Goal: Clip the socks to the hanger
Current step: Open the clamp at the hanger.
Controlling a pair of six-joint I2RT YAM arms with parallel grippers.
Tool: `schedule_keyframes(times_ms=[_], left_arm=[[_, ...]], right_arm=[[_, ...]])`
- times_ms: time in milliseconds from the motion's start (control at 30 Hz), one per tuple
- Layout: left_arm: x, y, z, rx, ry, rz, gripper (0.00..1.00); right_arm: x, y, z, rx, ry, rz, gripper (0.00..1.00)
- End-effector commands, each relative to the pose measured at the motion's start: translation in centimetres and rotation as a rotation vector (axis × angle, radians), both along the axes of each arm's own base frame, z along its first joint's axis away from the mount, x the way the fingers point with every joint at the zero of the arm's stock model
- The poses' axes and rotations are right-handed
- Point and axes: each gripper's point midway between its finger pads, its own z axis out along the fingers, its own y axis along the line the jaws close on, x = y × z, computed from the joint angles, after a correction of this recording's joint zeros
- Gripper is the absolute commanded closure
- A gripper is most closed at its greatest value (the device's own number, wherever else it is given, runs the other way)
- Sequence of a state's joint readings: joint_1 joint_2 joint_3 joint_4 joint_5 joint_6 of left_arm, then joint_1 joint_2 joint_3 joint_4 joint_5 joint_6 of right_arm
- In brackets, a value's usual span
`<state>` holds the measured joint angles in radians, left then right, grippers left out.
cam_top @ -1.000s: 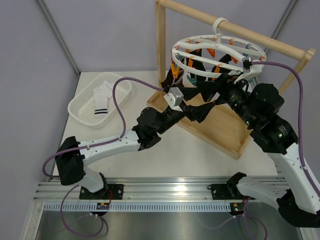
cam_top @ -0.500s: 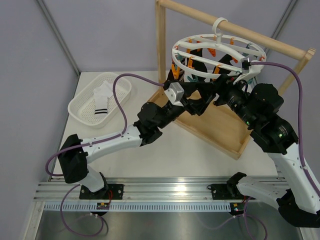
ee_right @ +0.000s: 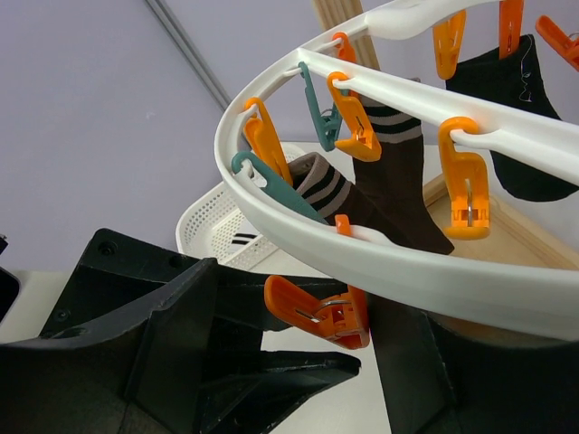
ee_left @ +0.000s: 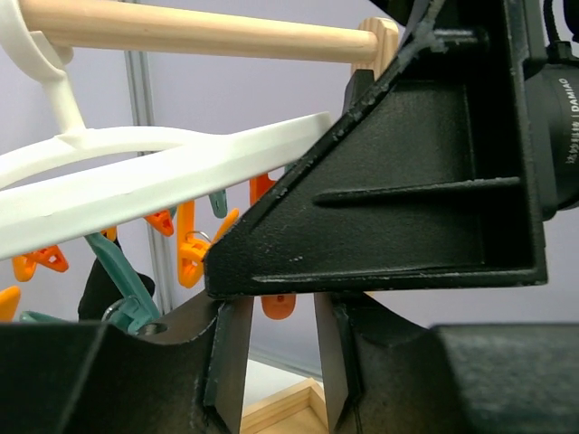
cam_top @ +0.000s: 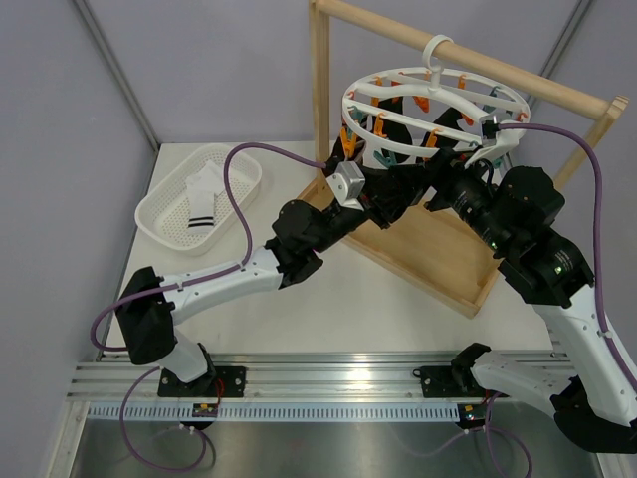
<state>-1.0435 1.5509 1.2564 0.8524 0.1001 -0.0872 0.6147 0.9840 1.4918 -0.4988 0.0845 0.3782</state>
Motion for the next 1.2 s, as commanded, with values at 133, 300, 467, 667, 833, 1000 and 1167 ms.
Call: schedule_keyframes(times_ms=[133, 300, 467, 667, 833, 1000, 1167], left_arm=[[-1.0, 0.5, 1.3, -0.043, -0.012, -0.035, 0.62], [-0.7, 0.5, 1.0, -0.029, -0.021, -0.013, 0.47], [-0.1, 0.0, 0.3, 0.000, -0.017, 0.009, 0.50], [0.7, -0.5, -0.8, 0.029, 0.001, 0.035, 0.58], [0.9, -0.7, -0.9, 0.040, 0.003, 0.037, 0.67], [0.5, -0.3, -0.6, 0.037, 0.022, 0.024, 0.83], [0.4, 0.8, -1.1, 0.063, 0.109, 0.035, 0.96]], right_arm=[[0.1, 0.5, 0.7, 0.042, -0.009, 0.018, 0.28], [0.1, 0.6, 0.7, 0.046, -0.005, 0.023, 0.28], [0.1, 0.7, 0.8, 0.048, -0.007, 0.026, 0.28], [0.0, 0.8, 0.9, 0.049, -0.006, 0.034, 0.28], [-0.1, 0.8, 1.0, 0.051, -0.009, 0.037, 0.28], [0.1, 0.3, 0.7, 0.034, -0.007, 0.009, 0.28], [0.3, -0.9, -0.1, -0.004, -0.018, -0.047, 0.28]])
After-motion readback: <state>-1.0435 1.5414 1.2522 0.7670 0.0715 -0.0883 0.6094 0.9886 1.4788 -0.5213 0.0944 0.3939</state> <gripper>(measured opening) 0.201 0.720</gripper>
